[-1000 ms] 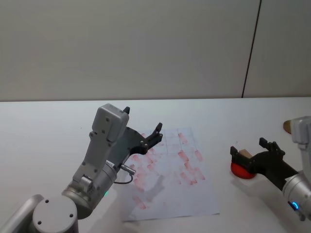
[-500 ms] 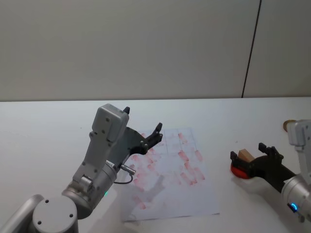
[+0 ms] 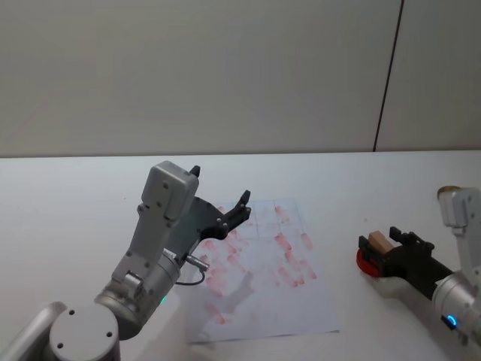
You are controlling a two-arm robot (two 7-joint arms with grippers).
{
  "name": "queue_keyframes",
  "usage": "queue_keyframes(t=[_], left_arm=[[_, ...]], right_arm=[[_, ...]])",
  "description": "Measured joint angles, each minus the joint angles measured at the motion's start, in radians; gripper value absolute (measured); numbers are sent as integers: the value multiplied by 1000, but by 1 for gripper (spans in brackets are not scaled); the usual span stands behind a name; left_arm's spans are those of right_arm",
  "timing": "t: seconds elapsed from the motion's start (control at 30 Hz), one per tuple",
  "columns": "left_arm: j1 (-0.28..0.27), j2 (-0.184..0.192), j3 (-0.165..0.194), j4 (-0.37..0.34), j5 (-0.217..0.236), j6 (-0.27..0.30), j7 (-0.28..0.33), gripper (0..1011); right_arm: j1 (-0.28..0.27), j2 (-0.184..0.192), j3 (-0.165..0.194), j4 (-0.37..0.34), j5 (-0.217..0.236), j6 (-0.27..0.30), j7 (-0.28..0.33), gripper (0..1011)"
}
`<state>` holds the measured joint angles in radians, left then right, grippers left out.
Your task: Use the one hand to pick up the stamp and affix it onto the A4 paper.
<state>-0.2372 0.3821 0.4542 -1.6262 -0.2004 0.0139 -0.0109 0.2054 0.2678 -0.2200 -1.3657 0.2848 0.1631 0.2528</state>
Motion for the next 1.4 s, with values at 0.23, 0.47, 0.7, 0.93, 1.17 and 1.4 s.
queue_keyframes(t=[0.23, 0.47, 0.7, 0.93, 1.17, 1.4], left_arm=[[0, 0, 0, 0, 0, 0, 0, 993], [0, 0, 0, 0, 0, 0, 0, 993], [0, 0, 0, 0, 0, 0, 0, 993], [0, 0, 0, 0, 0, 0, 0, 993], [0, 0, 0, 0, 0, 0, 0, 993], [0, 0, 0, 0, 0, 0, 0, 993]], right_arm=[[9, -3, 0, 17, 2, 0, 10, 503], [16, -4, 1, 29, 3, -1, 15, 260], [18, -3, 1, 33, -3, -11, 16, 217], [16, 0, -1, 18, -26, -37, 16, 217], [13, -1, -9, -16, -46, -62, 40, 217], [17, -11, -24, -50, -57, -70, 85, 217]])
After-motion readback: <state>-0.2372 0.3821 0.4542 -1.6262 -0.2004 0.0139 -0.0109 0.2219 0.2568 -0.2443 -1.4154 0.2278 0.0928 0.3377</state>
